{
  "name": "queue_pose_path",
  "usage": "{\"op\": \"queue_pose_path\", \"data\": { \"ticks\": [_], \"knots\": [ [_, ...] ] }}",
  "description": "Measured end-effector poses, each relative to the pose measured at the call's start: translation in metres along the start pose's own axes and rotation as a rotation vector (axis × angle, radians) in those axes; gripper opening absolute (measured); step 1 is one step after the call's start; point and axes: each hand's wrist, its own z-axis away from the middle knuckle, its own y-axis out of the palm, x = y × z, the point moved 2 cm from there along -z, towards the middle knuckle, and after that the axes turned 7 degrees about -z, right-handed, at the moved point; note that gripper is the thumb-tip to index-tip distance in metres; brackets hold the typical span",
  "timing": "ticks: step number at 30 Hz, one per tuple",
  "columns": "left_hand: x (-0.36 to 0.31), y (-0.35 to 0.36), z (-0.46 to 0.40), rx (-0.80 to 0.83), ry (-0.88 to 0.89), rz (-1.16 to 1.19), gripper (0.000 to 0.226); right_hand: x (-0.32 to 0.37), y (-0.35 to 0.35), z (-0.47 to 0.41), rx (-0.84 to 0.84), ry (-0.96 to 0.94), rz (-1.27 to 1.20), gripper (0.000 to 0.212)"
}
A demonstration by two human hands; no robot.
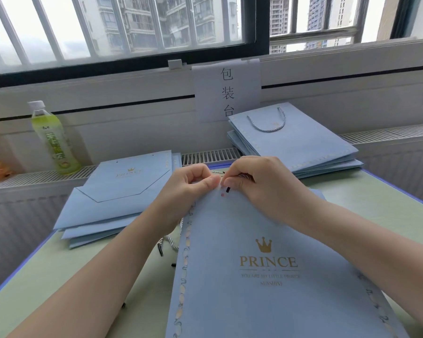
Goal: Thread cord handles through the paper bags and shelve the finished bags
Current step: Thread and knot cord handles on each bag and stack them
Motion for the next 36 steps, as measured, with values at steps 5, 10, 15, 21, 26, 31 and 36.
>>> {"op": "queue_pose_path", "data": {
  "ticks": [5,10,15,21,26,31,36],
  "knots": [
    [0.003,0.001,-0.001,0.007,-0.056,0.001,0.023,-0.002,0.001,0.003,-0.009,0.050,-0.081,0.004],
    [0.003,0.003,-0.002,0.012,-0.086,0.008,0.021,0.001,0.001,0.003,0.003,-0.072,0.019,0.003],
    [0.001,0.003,-0.002,0.006,-0.072,0.006,0.022,0.004,0.004,0.006,0.035,-0.317,0.265,0.015],
    [0.000,0.003,-0.002,-0.010,-0.065,0.018,0.024,0.010,0.005,0.007,0.058,-0.413,0.471,0.032],
    [-0.001,0.001,-0.002,0.000,-0.041,0.036,0.023,0.012,0.010,0.007,0.108,-0.369,0.357,0.008],
    [0.001,0.001,-0.001,-0.002,-0.030,0.011,0.027,0.004,0.006,0.001,0.130,-0.101,0.069,0.011],
    [0.002,-0.001,-0.002,-0.004,-0.015,0.047,0.028,-0.001,0.007,0.003,0.116,0.040,0.033,0.020]
  ]
}}
